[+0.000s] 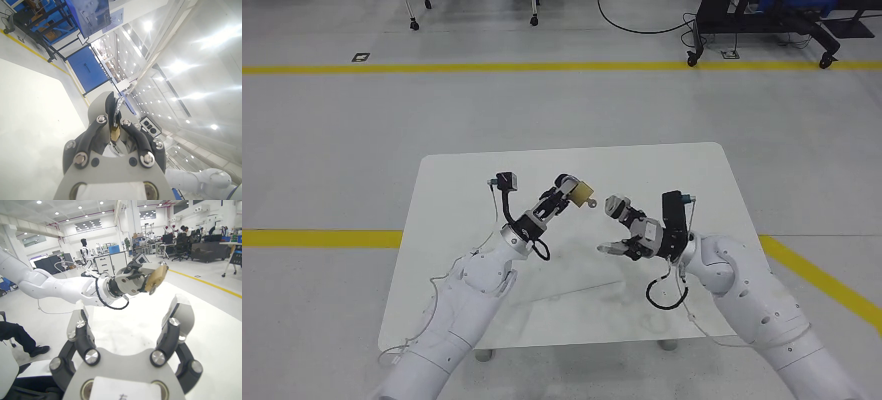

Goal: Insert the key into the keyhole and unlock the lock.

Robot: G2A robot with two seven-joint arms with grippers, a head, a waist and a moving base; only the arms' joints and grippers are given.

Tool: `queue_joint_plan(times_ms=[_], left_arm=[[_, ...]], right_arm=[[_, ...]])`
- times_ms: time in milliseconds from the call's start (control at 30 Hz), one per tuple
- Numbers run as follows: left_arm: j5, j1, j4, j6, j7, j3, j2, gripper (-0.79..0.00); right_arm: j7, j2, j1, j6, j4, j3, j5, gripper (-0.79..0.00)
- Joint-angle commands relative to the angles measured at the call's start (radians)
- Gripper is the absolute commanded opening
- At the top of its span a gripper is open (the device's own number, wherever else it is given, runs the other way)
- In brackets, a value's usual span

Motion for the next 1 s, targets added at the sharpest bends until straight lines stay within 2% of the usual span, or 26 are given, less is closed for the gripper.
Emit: queue_joint_plan(times_ms=[0,133,167,200,233,333,500,567,600,633,967], left_arm=[[-0.003,-0.007,0.017,-0.017,0.003,0.008,-0.005,-0.785],[-0.003,-0.015,0.038,-0.041,0.005,0.012,-0.011,-0.785],[-0.003,-0.016,0.041,-0.044,0.004,0.012,-0.012,-0.785],[-0.002,-0.016,0.042,-0.047,0.002,0.012,-0.013,-0.785],[-0.002,-0.016,0.043,-0.049,0.001,0.011,-0.014,-0.785],[0.004,-0.016,0.046,-0.056,-0.001,0.010,-0.015,-0.785],[0.052,-0.016,0.049,-0.054,0.013,0.007,-0.017,-0.785],[0.068,-0.015,0.051,-0.052,0.029,0.006,-0.018,-0.785],[0.075,-0.015,0.051,-0.052,0.033,0.005,-0.019,-0.785],[0.086,-0.016,0.053,-0.054,0.042,0.003,-0.019,-0.785],[0.163,-0.006,0.042,-0.051,0.084,0.004,-0.025,-0.785]], right_arm=[[0.061,-0.007,0.017,0.007,0.008,-0.016,0.068,-0.132],[0.132,-0.019,0.037,0.023,0.019,-0.033,0.147,-0.188],[0.144,-0.021,0.041,0.028,0.022,-0.035,0.159,-0.231],[0.154,-0.023,0.044,0.032,0.025,-0.035,0.171,-0.372],[0.161,-0.026,0.046,0.032,0.027,-0.036,0.183,-0.409],[0.178,-0.031,0.050,0.034,0.039,-0.034,0.209,-0.480],[0.211,-0.039,0.053,0.056,0.062,-0.030,0.256,-0.514],[0.227,-0.042,0.056,0.066,0.070,-0.028,0.273,-0.603],[0.233,-0.044,0.056,0.066,0.073,-0.027,0.281,-0.733],[0.237,-0.045,0.055,0.065,0.076,-0.025,0.288,-0.785],[0.291,-0.057,0.055,0.056,0.092,-0.014,0.345,-0.785]])
